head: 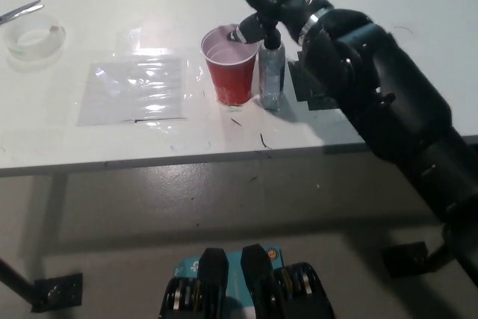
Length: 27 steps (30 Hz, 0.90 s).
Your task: The robot uses its right hand to press the hand soap kept in the middle of the table to get liquid hand soap out
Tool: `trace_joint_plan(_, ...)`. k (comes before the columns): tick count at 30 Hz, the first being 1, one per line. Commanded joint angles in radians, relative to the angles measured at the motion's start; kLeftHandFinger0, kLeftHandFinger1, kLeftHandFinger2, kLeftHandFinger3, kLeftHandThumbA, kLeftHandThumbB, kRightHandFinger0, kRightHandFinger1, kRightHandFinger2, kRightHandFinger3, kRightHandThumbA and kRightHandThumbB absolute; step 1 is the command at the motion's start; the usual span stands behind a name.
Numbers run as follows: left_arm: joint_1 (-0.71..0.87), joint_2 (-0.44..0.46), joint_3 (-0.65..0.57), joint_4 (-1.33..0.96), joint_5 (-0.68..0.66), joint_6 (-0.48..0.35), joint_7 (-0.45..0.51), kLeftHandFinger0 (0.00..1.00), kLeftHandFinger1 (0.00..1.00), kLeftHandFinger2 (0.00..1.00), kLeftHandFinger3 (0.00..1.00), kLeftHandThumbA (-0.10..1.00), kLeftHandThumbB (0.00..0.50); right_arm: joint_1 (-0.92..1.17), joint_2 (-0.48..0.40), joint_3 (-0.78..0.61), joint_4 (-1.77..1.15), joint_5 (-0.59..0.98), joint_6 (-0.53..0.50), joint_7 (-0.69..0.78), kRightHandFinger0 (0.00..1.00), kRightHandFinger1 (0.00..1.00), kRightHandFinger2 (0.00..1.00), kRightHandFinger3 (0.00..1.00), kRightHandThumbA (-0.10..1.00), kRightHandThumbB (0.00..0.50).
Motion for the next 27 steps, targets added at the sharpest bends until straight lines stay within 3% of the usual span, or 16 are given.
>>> trace_joint_plan(1, 0.006, 0.017, 0.009, -0.025, -0.003, -0.025, 0.004, 0.67, 0.7, 0.73, 0.9, 1.0, 0.104, -0.046, -0.042, -0.036, -0.09, 0.027, 0.04, 0.084, 1.0, 1.0, 1.0, 1.0, 1.0, 0.497)
trace_joint_plan(5, 0.009, 0.013, 0.013, -0.043, 0.007, 0.002, 0.028, 0.61, 0.68, 0.65, 0.83, 1.0, 0.152, -0.007, -0.08, -0.07, -0.157, 0.057, 0.062, 0.111, 1.0, 1.0, 1.0, 1.0, 1.0, 0.5)
trace_joint_plan(9, 0.006, 0.004, 0.025, -0.043, -0.007, 0.007, 0.037, 0.57, 0.66, 0.63, 0.83, 1.0, 0.185, 0.017, -0.116, -0.109, -0.23, 0.077, 0.084, 0.149, 1.0, 1.0, 1.0, 1.0, 1.0, 0.484)
trace_joint_plan(13, 0.0, 0.01, 0.025, -0.033, -0.002, 0.007, 0.037, 0.53, 0.65, 0.63, 0.81, 1.0, 0.206, 0.086, -0.164, -0.187, -0.396, 0.106, 0.183, 0.21, 1.0, 1.0, 1.0, 1.0, 1.0, 0.459)
trace_joint_plan(16, 0.004, 0.014, 0.025, -0.033, -0.008, 0.009, 0.031, 0.56, 0.66, 0.63, 0.8, 1.0, 0.208, 0.164, -0.205, -0.252, -0.538, 0.124, 0.258, 0.246, 1.0, 1.0, 1.0, 1.0, 1.0, 0.428)
trace_joint_plan(18, 0.001, 0.017, 0.025, -0.027, -0.004, 0.006, 0.03, 0.55, 0.66, 0.63, 0.8, 1.0, 0.204, 0.207, -0.22, -0.287, -0.589, 0.145, 0.278, 0.252, 1.0, 1.0, 1.0, 1.0, 1.0, 0.436)
trace_joint_plan(19, 0.001, 0.019, 0.024, -0.025, 0.0, 0.0, 0.028, 0.55, 0.66, 0.64, 0.8, 1.0, 0.2, 0.235, -0.226, -0.308, -0.622, 0.143, 0.31, 0.257, 1.0, 1.0, 1.0, 1.0, 1.0, 0.467)
trace_joint_plan(22, -0.002, 0.022, 0.027, -0.013, 0.0, 0.0, 0.03, 0.56, 0.65, 0.64, 0.8, 1.0, 0.214, 0.284, -0.235, -0.349, -0.666, 0.16, 0.318, 0.244, 1.0, 1.0, 1.0, 1.0, 1.0, 0.458)
trace_joint_plan(25, 0.003, 0.022, 0.031, -0.015, -0.012, -0.009, 0.018, 0.56, 0.63, 0.62, 0.78, 1.0, 0.186, 0.397, -0.233, -0.453, -0.729, 0.209, 0.362, 0.211, 1.0, 1.0, 1.0, 1.0, 1.0, 0.43)
trace_joint_plan(27, 0.004, 0.02, 0.032, -0.021, -0.018, 0.001, 0.02, 0.57, 0.65, 0.62, 0.76, 1.0, 0.186, 0.444, -0.233, -0.498, -0.742, 0.231, 0.355, 0.195, 1.0, 1.0, 1.0, 1.0, 1.0, 0.378)
